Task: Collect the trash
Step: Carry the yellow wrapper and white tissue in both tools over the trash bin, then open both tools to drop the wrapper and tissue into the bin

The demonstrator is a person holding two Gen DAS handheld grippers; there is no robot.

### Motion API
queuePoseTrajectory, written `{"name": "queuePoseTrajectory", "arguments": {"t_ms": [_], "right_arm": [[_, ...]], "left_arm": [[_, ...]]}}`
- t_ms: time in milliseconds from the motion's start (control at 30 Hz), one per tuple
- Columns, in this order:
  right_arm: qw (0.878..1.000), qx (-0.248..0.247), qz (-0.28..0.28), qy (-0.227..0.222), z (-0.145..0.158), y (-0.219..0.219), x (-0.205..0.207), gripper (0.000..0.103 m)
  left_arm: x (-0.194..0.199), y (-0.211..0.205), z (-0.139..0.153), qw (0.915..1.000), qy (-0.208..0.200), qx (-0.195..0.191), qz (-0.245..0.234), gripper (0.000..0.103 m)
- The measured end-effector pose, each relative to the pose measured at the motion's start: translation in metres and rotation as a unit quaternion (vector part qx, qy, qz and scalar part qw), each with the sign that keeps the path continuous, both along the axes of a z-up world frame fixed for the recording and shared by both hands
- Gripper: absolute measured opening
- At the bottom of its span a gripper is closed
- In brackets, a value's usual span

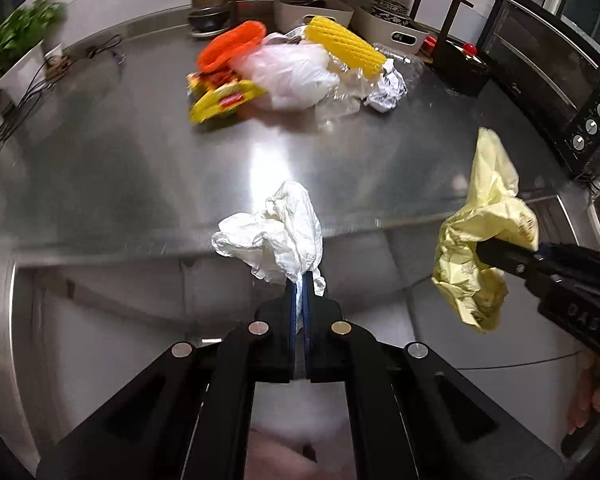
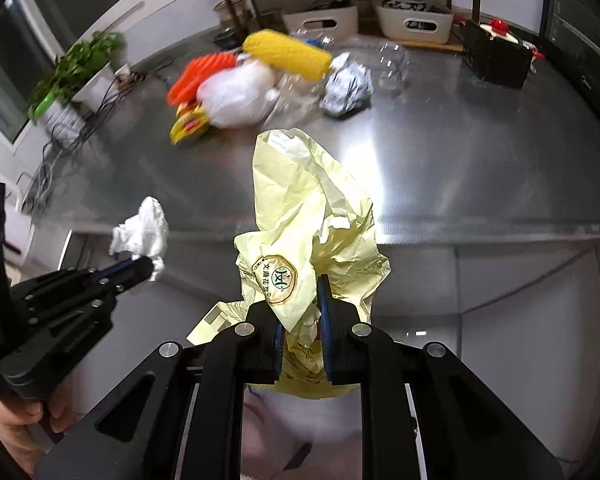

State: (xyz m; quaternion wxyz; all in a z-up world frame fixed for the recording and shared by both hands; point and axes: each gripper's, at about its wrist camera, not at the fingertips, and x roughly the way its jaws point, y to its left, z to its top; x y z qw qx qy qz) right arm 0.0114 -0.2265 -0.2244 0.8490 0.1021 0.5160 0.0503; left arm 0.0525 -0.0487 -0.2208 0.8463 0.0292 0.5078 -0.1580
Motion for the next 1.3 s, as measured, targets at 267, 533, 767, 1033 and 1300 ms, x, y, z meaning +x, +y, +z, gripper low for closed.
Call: {"name": "queuePoseTrajectory", "arguments": {"t_ms": [267, 533, 767, 1033, 1300], "right_arm": [[0.997, 0.015, 0.005, 0.071, -0.055, 0.013, -0.025, 0.016], [0.993, 0.038, -0.005, 0.115, -0.139, 0.017, -0.025, 0.016], [0.989, 0.039, -0.010, 0.142, -0.209, 0.023, -0.010, 0.017], [0.981, 0.058, -0.032, 0.185, -0.276, 0.019, 0.004, 0.019], [0.972, 0.078, -0.062, 0.213, -0.300, 0.027, 0.024, 0.040]], "left_arm": [[-0.039, 0.010, -0.035, 0.9990, 0.043, -0.011, -0.005, 0.001], [-0.048, 0.005, -0.121, 0.9943, 0.102, -0.026, -0.013, 0.001], [-0.037, -0.001, -0.204, 0.9887, 0.145, -0.032, -0.021, 0.001], [-0.017, -0.008, -0.269, 0.9844, 0.173, -0.023, -0.024, 0.002], [-0.003, -0.012, -0.288, 0.9803, 0.195, -0.022, -0.026, 0.020]]}}
